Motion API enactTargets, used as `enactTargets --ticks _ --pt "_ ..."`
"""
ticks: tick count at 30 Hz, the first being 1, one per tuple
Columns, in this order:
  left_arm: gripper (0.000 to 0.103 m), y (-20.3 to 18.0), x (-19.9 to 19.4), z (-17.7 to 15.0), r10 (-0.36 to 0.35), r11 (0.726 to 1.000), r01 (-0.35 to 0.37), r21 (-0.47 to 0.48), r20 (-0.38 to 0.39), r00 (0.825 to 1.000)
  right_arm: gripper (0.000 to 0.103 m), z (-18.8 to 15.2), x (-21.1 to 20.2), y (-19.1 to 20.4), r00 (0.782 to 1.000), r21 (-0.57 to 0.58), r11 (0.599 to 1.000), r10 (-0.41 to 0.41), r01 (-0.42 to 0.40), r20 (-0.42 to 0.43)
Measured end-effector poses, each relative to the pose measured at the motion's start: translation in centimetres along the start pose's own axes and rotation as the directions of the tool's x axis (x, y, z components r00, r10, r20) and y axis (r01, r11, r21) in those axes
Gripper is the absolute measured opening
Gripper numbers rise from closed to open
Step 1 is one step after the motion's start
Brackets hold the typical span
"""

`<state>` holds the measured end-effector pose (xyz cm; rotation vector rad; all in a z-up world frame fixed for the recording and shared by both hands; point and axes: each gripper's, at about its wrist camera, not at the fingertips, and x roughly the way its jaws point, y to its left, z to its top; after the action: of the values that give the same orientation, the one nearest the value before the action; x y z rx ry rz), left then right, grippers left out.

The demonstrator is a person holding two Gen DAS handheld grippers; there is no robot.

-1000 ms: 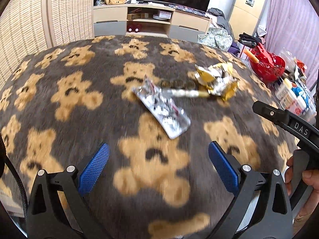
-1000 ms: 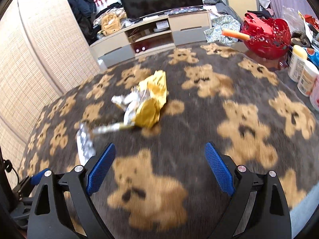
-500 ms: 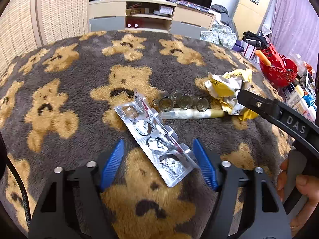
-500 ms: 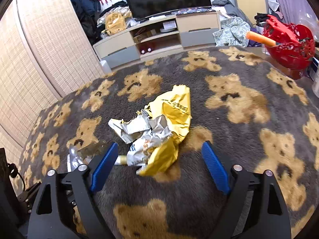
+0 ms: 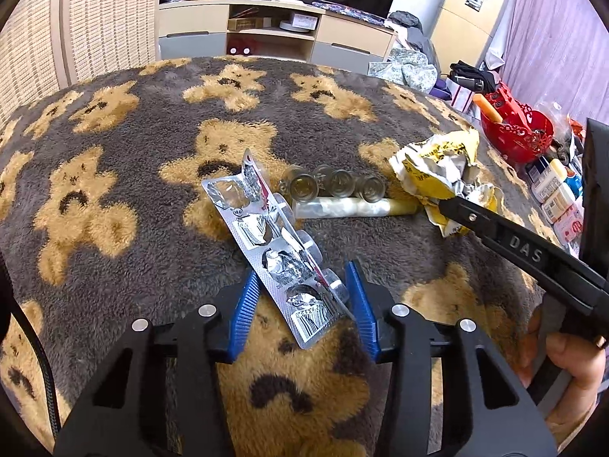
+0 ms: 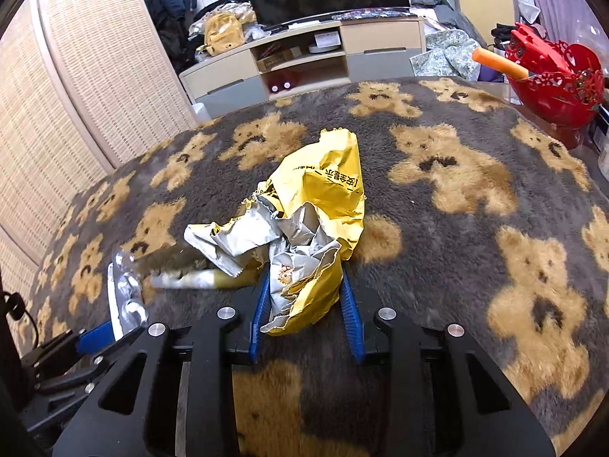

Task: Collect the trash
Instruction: 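Grasp the silver blister pack with the left tool while the right tool grasps the yellow foil bag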

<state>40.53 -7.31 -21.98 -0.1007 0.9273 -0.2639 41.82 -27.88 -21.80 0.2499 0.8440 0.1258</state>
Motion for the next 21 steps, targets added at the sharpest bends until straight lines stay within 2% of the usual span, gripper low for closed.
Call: enactTargets --ticks 4,5,6,9,12,21 --pt "0.04 -0.3 -0.9 -0.7 -0.002 1.0 0.002 0.025 -0.005 1.0 0.035 -0.6 -2.0 0.1 1.0 -0.001 1.0 0.01 -0.01 0.018" --pt "0.029 -0.2 -1.2 -0.9 -0.01 1.0 0.01 0.026 -0.009 1.0 0.035 -0.8 -2.6 0.2 1.0 -0.003 1.0 0.013 -0.013 0.022" --pt "0.029 -0.2 -1.4 -1.1 -0.024 0.999 0.024 0.023 -0.017 1.0 0.035 -1.1 -3.4 0.3 0.999 -0.009 1.0 0.016 -0.015 0.029" --pt "0.029 -0.4 -2.5 -2.2 0.0 0.999 0.0 0.036 -0.024 1.0 0.035 -2.0 -5.1 0.8 0.999 -0.024 1.0 0.02 -0.019 0.038" --pt "0.029 -0.5 -3.5 -3.3 -0.006 0.999 0.007 0.042 -0.029 1.0 0.035 -2.9 -6.6 1.1 0.999 -0.028 0.999 0.028 -0.027 0.037" --pt "0.029 -1.2 -7.8 -8.3 -0.027 0.998 0.029 0.047 -0.048 0.998 0.035 -7.6 -11.1 2.2 0.999 -0.036 0.998 0.042 -0.041 0.011"
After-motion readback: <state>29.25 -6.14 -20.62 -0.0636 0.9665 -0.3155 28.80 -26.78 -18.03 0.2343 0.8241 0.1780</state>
